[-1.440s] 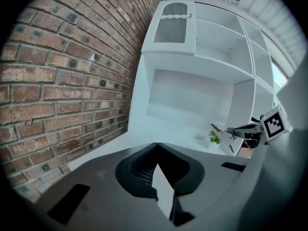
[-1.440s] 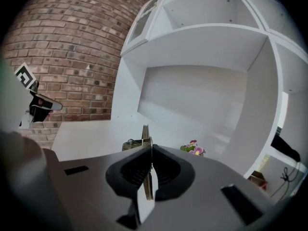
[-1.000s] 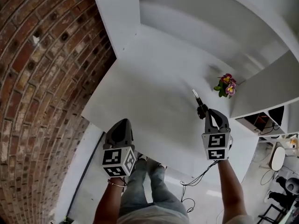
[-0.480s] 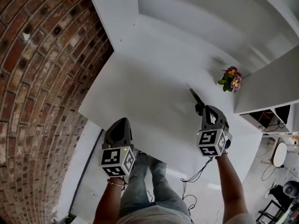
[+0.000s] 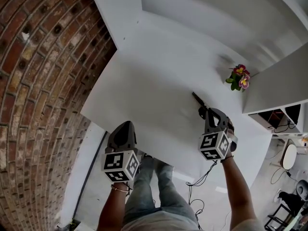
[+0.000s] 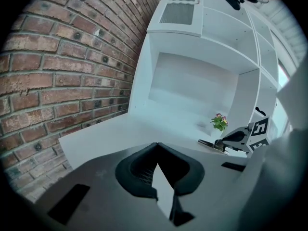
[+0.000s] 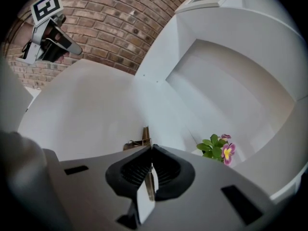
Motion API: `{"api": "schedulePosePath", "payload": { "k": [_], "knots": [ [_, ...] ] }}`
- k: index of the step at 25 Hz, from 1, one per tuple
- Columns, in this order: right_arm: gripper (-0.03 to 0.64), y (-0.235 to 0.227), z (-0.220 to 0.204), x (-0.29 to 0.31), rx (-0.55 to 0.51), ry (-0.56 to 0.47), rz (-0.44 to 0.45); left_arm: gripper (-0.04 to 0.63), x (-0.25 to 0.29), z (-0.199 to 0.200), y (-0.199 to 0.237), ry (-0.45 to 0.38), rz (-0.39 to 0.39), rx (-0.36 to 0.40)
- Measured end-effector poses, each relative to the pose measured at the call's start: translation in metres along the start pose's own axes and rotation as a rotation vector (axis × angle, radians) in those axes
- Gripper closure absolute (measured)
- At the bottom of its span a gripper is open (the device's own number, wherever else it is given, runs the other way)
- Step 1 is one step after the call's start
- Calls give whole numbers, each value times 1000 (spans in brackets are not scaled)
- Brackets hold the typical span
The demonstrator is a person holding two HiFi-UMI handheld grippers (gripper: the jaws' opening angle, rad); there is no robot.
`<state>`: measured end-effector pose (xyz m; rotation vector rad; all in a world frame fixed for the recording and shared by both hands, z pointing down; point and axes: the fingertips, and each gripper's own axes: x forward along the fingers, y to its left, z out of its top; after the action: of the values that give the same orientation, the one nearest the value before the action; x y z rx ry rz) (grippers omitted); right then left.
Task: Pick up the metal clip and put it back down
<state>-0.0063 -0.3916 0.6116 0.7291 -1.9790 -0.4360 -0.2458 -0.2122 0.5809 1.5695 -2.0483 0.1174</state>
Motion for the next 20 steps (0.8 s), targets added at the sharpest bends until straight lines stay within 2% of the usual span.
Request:
{"api": "schedulePosePath", "payload": {
  "k": [5,20],
  "knots": [
    [603,9,-2,1,1,6,32,584,-3,-1,3,0,1,0],
    [560,33,-6,6,120,36,183,584,-11,-5,15,5,8,-8]
  ]
}}
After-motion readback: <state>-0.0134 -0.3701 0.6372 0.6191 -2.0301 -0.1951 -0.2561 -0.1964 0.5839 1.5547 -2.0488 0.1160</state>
